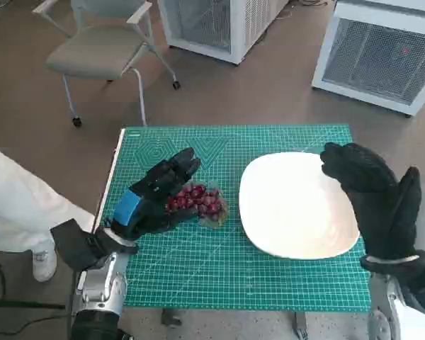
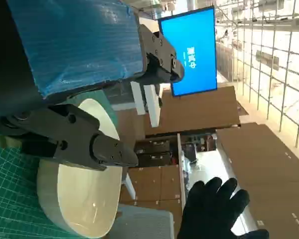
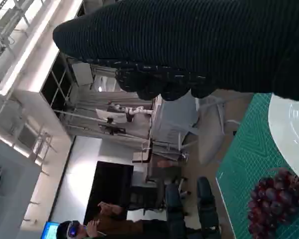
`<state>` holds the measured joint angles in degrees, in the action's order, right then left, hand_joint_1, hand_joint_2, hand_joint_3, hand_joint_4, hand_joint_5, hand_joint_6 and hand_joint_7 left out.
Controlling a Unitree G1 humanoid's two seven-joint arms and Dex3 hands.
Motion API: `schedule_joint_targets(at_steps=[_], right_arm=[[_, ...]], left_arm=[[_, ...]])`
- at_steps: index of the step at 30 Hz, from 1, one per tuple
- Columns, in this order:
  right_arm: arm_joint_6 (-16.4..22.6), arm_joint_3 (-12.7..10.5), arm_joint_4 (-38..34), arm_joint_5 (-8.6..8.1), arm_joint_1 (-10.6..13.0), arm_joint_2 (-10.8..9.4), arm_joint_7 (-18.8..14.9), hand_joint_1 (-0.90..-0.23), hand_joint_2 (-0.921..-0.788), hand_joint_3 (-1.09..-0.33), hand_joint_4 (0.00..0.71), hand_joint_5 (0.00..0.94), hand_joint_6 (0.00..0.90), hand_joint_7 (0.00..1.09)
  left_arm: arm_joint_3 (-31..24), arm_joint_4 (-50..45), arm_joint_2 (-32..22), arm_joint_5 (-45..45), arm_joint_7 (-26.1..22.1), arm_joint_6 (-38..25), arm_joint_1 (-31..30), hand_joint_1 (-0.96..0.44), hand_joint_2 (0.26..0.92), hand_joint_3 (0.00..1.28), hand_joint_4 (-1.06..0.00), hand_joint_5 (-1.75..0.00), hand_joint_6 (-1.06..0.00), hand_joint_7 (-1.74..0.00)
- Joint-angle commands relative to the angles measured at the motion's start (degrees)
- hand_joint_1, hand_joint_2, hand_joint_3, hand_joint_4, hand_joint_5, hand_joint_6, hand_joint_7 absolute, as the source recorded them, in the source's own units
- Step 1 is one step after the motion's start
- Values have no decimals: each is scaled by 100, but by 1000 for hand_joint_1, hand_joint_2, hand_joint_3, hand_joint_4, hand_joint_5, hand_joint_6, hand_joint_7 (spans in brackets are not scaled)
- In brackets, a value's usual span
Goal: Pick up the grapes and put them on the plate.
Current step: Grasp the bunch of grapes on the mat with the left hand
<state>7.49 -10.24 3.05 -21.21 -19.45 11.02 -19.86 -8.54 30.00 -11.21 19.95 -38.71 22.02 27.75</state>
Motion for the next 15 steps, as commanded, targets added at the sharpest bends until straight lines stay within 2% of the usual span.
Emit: schedule_joint_targets(at_steps=[1,15], right_arm=[[-79,-2,-17,-34,61,16,-39,-321,-921,-588,377,895,269,1022],[-67,9,5,-13,108,3,-29,-320,-921,-587,375,898,269,1022]], left_arm=[[17,-130,-64,-49,-19,-30,-76,-216,921,39,-222,0,-354,0],[16,-206,-60,-39,-6,-82,-133,-220,921,40,-222,0,-352,0]])
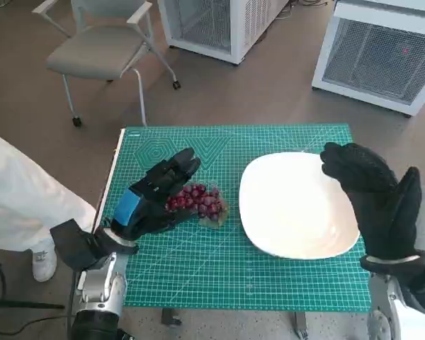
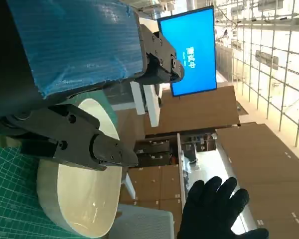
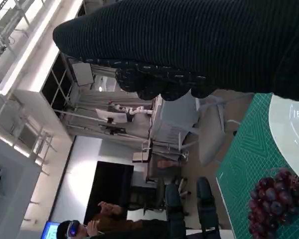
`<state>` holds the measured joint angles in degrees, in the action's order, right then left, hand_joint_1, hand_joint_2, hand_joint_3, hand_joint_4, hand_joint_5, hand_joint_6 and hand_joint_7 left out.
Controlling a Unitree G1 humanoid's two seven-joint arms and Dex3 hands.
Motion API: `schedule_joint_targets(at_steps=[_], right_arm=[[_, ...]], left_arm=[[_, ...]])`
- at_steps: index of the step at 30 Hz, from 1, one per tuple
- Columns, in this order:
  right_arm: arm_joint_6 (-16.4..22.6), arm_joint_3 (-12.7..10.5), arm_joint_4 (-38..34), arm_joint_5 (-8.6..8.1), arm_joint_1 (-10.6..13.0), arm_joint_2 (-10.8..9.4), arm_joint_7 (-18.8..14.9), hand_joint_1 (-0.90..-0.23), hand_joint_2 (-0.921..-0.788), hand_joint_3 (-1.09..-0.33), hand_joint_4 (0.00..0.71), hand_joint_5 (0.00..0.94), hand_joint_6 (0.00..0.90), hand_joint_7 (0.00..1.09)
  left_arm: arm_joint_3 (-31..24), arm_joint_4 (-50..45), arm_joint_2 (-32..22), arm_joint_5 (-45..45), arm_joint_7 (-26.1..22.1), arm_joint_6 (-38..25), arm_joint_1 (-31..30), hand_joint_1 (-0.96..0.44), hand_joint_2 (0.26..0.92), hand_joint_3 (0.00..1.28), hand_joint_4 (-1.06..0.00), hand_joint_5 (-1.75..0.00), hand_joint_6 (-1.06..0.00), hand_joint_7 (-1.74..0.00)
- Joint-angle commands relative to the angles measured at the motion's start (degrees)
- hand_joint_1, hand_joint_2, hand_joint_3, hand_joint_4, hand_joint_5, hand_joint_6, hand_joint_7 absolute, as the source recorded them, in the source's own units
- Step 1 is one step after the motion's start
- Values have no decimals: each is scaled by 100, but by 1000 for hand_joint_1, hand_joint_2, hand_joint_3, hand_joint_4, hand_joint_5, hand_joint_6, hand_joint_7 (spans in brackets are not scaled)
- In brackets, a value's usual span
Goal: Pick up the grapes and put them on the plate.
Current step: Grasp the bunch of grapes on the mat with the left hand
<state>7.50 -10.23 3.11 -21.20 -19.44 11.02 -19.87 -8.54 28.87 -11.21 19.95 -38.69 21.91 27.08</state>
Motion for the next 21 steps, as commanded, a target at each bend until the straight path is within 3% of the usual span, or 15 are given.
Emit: schedule_joint_targets(at_steps=[1,21], right_arm=[[-69,11,2,-11,109,2,-26,-320,-921,-587,375,898,269,1022],[-90,6,32,-13,129,12,-24,-320,-921,-588,374,901,268,1023]], left_arm=[[15,-102,-59,-37,-7,-77,-72,-222,921,39,-222,0,-352,0],[14,-208,-62,-68,59,-113,-132,-224,921,37,-224,-1,-351,-1]])
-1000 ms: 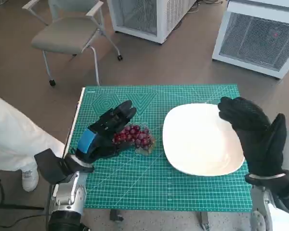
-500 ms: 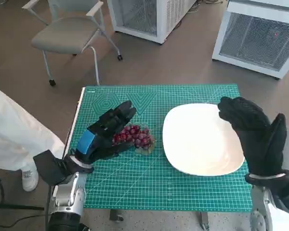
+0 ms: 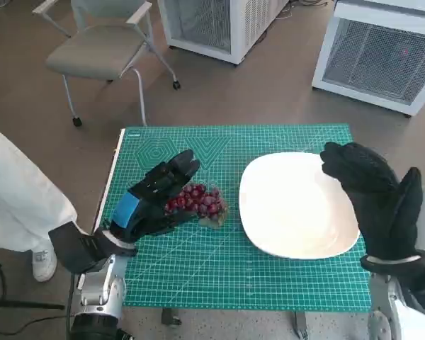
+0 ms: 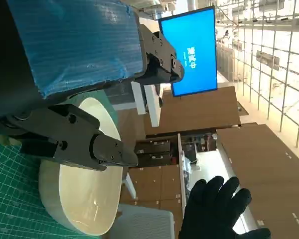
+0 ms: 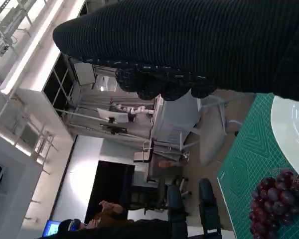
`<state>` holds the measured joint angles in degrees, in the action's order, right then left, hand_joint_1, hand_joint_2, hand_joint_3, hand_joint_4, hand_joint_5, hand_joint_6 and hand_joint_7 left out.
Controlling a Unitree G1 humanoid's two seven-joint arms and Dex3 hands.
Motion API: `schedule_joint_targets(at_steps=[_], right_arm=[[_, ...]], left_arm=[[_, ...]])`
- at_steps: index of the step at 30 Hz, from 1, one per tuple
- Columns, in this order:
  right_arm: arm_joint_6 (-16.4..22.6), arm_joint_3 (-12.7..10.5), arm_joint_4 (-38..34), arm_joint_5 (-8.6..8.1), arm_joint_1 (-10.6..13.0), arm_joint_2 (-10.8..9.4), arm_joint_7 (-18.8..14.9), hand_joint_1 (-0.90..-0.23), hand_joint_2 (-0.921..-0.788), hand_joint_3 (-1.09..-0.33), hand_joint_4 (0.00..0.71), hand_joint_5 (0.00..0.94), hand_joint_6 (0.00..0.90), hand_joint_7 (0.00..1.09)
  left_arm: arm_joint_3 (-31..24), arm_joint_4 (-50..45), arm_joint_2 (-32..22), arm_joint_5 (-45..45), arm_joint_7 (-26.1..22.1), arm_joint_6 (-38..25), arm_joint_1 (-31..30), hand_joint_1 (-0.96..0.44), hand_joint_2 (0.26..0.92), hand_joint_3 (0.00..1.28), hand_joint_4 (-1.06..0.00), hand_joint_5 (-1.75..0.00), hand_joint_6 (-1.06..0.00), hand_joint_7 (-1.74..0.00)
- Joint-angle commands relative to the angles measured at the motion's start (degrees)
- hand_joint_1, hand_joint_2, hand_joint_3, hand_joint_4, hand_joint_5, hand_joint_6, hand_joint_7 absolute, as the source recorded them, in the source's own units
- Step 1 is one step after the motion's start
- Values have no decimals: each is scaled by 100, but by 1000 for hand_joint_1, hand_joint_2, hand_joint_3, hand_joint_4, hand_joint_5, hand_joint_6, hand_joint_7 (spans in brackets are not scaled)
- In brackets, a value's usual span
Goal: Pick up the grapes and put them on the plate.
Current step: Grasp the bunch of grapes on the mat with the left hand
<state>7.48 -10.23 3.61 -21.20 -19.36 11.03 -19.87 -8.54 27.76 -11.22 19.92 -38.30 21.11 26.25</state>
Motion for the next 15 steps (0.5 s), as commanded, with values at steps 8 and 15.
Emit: schedule_joint_targets(at_steps=[8,15], right_arm=[[-92,9,4,1,142,6,-5,-321,-921,-588,373,902,268,1023],[-104,1,15,0,156,16,-2,-321,-921,-588,373,902,268,1023]], left_arm=[[30,-151,-77,-113,70,-9,-68,-222,921,38,-224,0,-350,0],[232,-344,-300,-1277,766,646,-198,-224,917,24,-220,0,-332,0]])
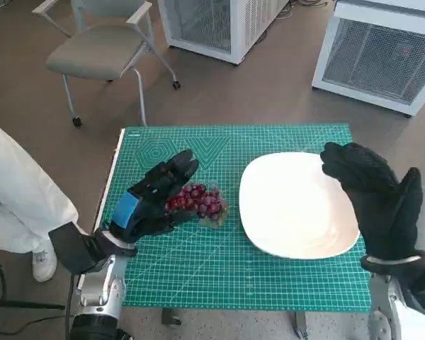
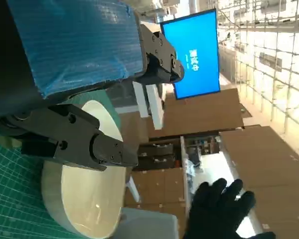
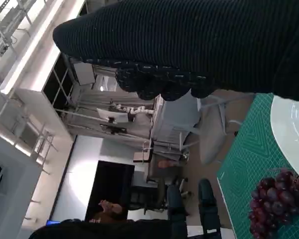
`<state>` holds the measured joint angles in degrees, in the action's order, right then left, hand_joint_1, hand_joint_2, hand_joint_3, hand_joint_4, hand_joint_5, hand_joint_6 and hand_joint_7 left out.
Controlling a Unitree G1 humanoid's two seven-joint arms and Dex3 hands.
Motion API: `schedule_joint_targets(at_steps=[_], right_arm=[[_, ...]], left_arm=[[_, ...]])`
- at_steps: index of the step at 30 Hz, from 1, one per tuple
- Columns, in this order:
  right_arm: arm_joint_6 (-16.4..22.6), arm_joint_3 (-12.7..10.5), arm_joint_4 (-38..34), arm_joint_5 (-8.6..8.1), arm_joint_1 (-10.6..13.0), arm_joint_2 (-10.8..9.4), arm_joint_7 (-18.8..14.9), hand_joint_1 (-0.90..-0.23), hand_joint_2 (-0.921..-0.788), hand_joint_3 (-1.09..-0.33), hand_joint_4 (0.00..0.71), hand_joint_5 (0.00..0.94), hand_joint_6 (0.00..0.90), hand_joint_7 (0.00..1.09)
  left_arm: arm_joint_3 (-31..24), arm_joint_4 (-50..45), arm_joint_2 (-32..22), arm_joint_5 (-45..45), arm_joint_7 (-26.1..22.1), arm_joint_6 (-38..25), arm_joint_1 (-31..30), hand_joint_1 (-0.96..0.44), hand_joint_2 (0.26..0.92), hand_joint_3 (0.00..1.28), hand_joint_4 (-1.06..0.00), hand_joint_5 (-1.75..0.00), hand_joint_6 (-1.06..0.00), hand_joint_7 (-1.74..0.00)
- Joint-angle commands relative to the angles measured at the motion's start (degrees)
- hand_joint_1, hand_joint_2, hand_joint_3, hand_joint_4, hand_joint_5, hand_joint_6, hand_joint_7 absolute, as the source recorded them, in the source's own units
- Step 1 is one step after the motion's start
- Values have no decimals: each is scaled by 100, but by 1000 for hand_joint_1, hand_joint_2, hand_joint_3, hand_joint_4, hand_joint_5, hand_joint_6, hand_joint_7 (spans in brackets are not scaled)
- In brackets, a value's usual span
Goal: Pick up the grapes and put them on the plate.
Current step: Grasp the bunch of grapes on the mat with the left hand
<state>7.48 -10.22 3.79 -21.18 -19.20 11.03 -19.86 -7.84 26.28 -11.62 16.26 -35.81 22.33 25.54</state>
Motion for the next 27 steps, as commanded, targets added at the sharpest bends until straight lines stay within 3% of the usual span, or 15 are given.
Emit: schedule_joint_targets(at_steps=[1,4,7,18,27], right_arm=[[-105,-2,-3,-4,141,18,-5,-321,-921,-588,373,903,268,1023],[-111,-8,-10,-9,140,23,-7,-321,-921,-588,373,903,268,1023],[-124,-10,-3,-6,140,26,1,-321,-921,-588,372,903,267,1023],[-158,6,36,22,146,21,25,-320,-921,-589,371,904,267,1024],[-154,7,8,38,133,25,10,-319,-921,-589,369,903,266,1025]], left_arm=[[222,-241,-353,-1326,776,703,-156,-229,914,20,-213,0,-319,0],[406,-573,-696,-2685,1564,910,-273,-246,897,9,-168,0,-266,0],[521,-1056,-970,-3561,1955,652,-382,-276,860,4,-76,1,-197,0],[865,-1838,-1115,-4751,2413,-466,-478,-289,784,0,0,1,-152,0],[1625,-1645,-1065,-5763,2302,-1896,68,-247,733,0,1,1,-151,-4]])
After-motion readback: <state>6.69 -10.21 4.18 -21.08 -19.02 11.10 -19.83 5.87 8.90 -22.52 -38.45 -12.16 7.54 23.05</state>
